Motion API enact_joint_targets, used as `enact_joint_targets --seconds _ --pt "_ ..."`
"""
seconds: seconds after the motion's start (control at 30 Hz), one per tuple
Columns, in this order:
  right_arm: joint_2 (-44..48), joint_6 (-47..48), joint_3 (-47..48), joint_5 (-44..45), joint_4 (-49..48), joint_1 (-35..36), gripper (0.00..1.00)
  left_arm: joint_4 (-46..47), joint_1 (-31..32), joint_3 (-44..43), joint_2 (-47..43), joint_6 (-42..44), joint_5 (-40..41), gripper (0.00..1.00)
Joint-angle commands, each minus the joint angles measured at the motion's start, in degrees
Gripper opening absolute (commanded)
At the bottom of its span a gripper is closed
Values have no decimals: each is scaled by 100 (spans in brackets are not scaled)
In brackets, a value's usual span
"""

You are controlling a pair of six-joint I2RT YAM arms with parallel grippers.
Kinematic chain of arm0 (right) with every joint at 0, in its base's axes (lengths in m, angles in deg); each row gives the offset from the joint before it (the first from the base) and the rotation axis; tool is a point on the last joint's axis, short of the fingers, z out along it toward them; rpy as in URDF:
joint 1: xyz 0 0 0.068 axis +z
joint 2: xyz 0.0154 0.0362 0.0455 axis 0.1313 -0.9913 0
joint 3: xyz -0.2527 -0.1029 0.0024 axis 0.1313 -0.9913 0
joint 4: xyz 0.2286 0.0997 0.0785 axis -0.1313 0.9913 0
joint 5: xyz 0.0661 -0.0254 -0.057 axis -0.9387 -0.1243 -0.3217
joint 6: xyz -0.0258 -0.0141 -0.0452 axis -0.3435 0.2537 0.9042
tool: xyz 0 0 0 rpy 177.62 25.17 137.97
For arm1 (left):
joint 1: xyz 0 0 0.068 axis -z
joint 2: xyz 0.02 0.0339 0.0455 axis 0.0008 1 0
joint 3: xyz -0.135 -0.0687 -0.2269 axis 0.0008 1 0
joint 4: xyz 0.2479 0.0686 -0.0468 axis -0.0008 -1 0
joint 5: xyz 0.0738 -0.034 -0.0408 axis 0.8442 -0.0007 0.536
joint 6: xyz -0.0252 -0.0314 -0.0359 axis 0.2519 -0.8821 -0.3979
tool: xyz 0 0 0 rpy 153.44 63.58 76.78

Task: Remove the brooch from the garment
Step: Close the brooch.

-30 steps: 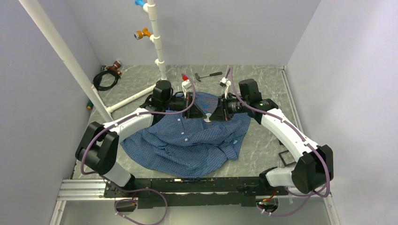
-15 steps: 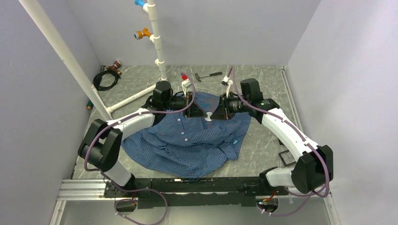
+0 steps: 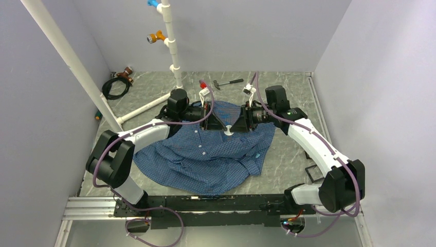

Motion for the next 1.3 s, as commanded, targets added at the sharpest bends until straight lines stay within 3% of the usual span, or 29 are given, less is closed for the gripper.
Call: enact_joint_targets --seconds 0.0,0.4,0.77,1.27 --pt "109 70 290 -398 -271 -144 41 521 25 12 24 -274 -619 0" --pt "162 -312 62 -1081 -663 -399 33 1422 -86 225 52 -854 -757 0" --pt "122 -126 1 -1042 -539 -234 33 1509 -82 213 98 -967 -726 0" --pt "157 179 2 -1213 -284 -170 19 1438 -77 157 168 -941 -683 0"
